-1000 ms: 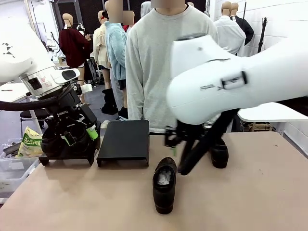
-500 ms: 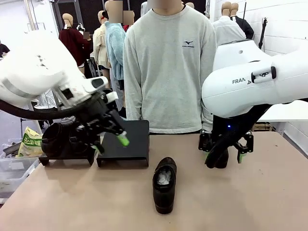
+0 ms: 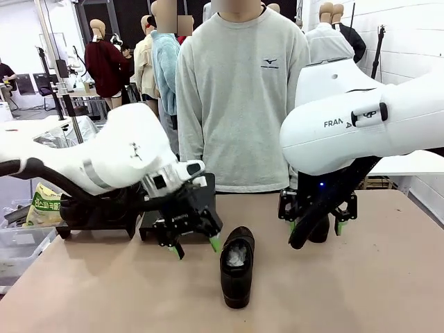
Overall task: Organize the shoes by placing them on the stand.
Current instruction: Place the Shoe from the middle of the table onto the Shoes Stand.
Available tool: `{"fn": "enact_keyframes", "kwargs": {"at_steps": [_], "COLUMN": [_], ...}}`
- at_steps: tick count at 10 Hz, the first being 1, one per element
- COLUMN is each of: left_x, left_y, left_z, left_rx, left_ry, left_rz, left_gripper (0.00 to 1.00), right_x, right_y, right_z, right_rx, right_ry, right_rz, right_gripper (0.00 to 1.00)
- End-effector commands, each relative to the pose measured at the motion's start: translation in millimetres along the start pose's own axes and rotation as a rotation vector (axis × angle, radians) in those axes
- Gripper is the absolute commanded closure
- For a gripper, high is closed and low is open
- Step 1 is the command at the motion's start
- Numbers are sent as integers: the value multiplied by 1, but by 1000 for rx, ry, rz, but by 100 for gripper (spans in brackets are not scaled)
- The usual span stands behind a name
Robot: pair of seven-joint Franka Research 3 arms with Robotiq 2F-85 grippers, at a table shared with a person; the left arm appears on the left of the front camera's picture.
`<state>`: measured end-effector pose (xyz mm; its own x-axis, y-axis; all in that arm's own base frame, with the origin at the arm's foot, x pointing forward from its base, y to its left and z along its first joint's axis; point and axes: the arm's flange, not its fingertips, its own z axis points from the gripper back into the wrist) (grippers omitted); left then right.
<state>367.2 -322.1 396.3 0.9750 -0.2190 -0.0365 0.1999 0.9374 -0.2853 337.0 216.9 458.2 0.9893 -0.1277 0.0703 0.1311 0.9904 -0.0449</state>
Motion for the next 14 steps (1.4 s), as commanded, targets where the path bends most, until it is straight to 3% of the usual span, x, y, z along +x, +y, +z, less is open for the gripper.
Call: {"fn": "enact_keyframes", "kwargs": {"at_steps": [1,7,14], "left_x": [12,25,28], "left_y": [-20,-38,-35], "left_z": [-6,-25,-56], "left_rx": [137,124,170], "left_ry": [-41,-144,-52], "left_rz": [-12,8,46], "left_gripper": [0,0,0], "right_x": [3,3,3], "right_y": [-2,-2,-2], "right_z": [2,2,2], "right_rx": [6,6,6], "right_ry": [-1,-1,-1], "right_rz": [-7,-7,-7], "right_gripper": [0,0,0]}}
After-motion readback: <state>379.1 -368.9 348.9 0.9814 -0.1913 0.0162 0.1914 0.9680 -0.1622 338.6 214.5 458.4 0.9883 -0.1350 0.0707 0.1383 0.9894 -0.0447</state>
